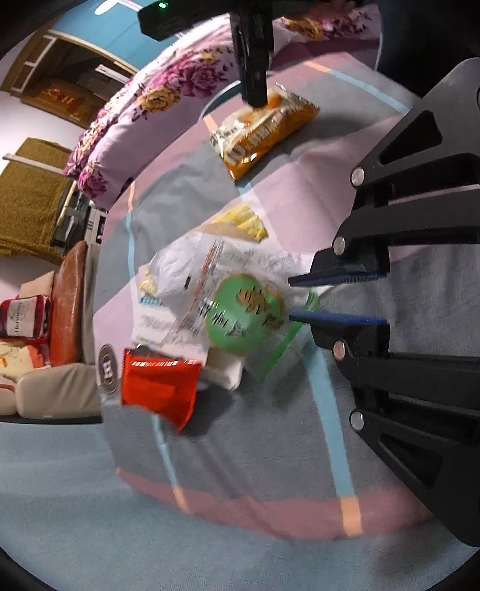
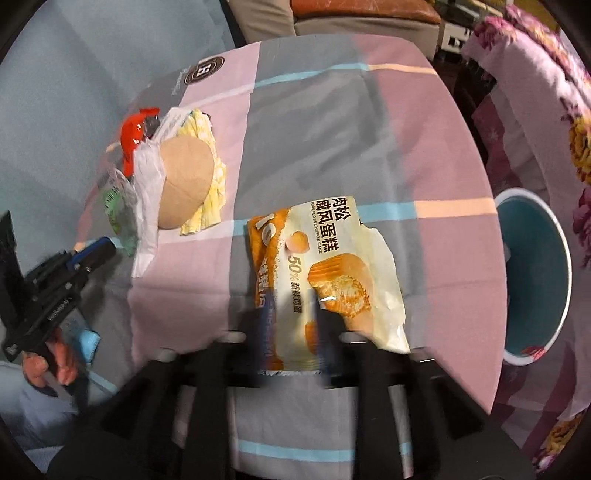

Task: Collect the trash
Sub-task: 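Grasp the orange cake wrapper with the right gripper while the left grasps the green snack packet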

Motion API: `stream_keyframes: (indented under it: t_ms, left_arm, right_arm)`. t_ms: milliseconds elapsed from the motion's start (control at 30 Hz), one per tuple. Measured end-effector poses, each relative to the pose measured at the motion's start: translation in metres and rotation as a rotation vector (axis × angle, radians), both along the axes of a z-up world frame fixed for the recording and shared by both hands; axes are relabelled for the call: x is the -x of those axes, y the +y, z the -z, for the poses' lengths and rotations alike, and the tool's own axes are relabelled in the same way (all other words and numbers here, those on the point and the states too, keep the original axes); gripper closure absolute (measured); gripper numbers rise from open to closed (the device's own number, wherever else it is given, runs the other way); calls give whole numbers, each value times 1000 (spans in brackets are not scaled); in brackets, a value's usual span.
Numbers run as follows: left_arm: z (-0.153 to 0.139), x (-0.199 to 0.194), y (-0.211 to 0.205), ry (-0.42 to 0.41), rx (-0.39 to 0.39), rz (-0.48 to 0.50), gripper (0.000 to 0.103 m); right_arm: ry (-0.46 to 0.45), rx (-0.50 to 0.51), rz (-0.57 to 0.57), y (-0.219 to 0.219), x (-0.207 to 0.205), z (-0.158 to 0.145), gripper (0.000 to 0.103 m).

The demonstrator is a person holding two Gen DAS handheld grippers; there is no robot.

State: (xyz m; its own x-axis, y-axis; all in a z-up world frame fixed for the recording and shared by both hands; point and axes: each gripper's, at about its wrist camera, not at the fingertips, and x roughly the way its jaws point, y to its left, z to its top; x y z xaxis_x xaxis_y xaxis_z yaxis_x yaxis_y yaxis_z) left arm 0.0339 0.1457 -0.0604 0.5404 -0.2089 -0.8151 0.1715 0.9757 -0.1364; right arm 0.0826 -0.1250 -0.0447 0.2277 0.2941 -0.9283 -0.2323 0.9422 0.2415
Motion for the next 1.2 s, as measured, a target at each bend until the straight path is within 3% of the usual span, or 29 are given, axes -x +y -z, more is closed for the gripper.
stream_keyframes:
  t_ms: [33, 67, 133, 333, 500, 533, 567, 667, 933, 1067, 1200]
  left_arm:
    - [-2, 0, 0, -8, -22, 1, 54]
    - [-4, -1, 1, -25, -55, -6, 25]
    - [-8, 0, 3, -67, -82, -13, 14]
    - [7, -30, 1, -43, -130, 69, 12]
    - [23, -48, 0, 10, -56, 129, 12]
    - [25, -49, -1, 16, -44, 136, 14]
    - [27, -50, -2, 18, -34, 141, 24]
    - [25, -47, -2, 7, -22, 142, 30]
    - [8, -27, -5, -15, -2, 126, 31]
    - [-2, -18, -10, -28, 15, 128, 31]
    - [-7, -10, -24, -25, 17, 125, 31]
  right_arm:
    - [-13, 9, 12, -1, -1, -2, 21]
    - [-37, 25, 25, -5, 0, -5, 21]
    - [-25, 42, 35, -8, -3, -2, 21]
    - [68, 82, 61, -10, -10, 18, 21]
    - [94, 84, 53, -5, -18, 25, 18]
    - [98, 90, 51, -3, -19, 28, 18]
    - [109, 93, 47, 0, -21, 30, 18]
    - [116, 85, 40, 5, -23, 34, 18]
    - [116, 134, 16, 13, -20, 46, 18]
    - [110, 37, 12, 4, -16, 40, 65]
    - [64, 25, 7, 3, -10, 28, 79]
